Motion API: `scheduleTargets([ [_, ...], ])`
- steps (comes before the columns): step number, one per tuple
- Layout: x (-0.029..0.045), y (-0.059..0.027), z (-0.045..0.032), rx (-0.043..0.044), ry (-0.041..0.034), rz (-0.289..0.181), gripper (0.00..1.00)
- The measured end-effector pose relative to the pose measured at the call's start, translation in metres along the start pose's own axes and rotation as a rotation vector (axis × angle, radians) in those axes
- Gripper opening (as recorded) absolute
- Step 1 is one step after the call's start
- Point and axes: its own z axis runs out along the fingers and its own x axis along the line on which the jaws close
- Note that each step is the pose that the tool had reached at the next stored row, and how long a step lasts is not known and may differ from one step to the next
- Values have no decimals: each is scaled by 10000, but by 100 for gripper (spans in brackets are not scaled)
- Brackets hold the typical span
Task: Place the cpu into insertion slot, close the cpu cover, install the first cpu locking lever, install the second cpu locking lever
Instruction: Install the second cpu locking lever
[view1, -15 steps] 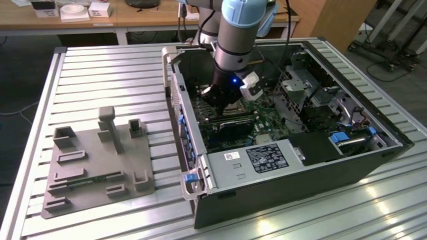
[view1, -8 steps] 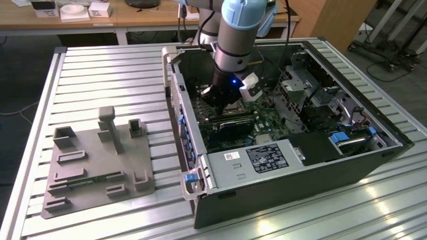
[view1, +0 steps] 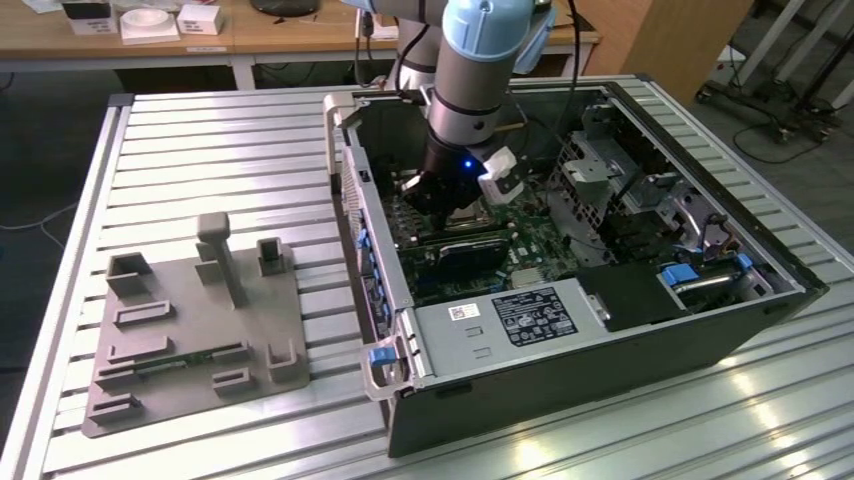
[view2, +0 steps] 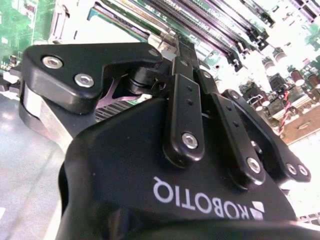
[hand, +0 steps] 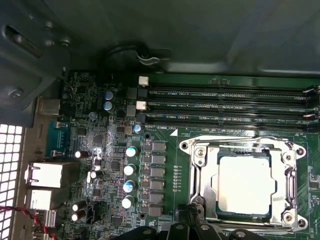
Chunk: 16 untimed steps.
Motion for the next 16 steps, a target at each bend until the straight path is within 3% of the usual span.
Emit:
scheduleTargets([
  [4,0,2,-2,50,0,1,10],
  [8,-2,5,-1,280,6,-3,10],
  [10,-2,6,-2,492,14,-4,10],
  [11,-2,6,-1,537,17,-6,10],
  [16,-2,15,-6,578,19,-5,10],
])
